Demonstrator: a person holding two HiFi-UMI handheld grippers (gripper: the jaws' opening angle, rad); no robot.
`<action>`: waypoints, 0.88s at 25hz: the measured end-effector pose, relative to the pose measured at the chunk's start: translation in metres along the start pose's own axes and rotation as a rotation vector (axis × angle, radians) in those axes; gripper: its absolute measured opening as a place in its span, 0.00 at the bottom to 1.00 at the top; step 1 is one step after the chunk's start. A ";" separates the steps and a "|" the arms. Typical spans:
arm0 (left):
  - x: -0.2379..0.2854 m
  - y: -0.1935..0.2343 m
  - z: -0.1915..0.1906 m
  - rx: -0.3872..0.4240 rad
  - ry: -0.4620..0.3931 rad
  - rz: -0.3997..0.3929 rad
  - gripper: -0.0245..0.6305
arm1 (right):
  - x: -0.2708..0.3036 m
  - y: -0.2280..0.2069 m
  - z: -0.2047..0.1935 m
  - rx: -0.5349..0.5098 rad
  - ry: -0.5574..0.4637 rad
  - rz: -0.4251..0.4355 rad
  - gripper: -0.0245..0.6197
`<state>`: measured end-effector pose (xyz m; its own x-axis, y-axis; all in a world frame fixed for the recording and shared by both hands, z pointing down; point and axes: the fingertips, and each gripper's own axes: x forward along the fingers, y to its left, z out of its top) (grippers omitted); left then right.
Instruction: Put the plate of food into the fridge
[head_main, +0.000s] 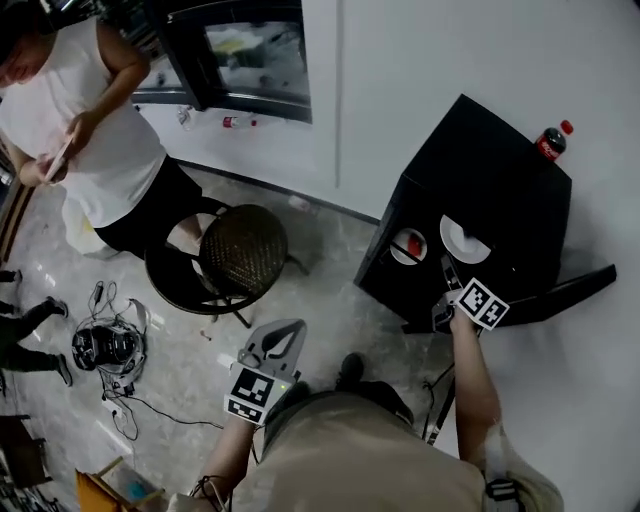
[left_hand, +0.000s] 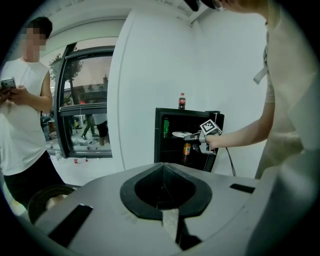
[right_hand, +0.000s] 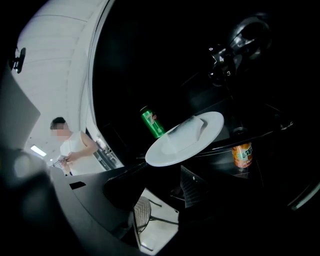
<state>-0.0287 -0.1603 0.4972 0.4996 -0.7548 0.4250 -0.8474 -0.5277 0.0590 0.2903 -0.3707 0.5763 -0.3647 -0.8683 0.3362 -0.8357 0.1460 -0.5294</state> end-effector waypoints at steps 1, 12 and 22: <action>0.002 0.000 0.001 -0.001 0.000 0.002 0.05 | 0.002 0.000 0.001 0.001 0.005 0.001 0.37; 0.050 -0.013 0.025 0.049 -0.033 -0.069 0.05 | 0.004 -0.011 0.009 -0.013 0.033 -0.038 0.36; 0.088 -0.027 0.054 0.106 -0.051 -0.142 0.05 | -0.015 -0.013 0.021 -0.013 0.019 -0.096 0.35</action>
<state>0.0476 -0.2335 0.4839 0.6236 -0.6871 0.3728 -0.7452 -0.6666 0.0182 0.3153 -0.3698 0.5621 -0.2899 -0.8697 0.3993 -0.8726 0.0688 -0.4836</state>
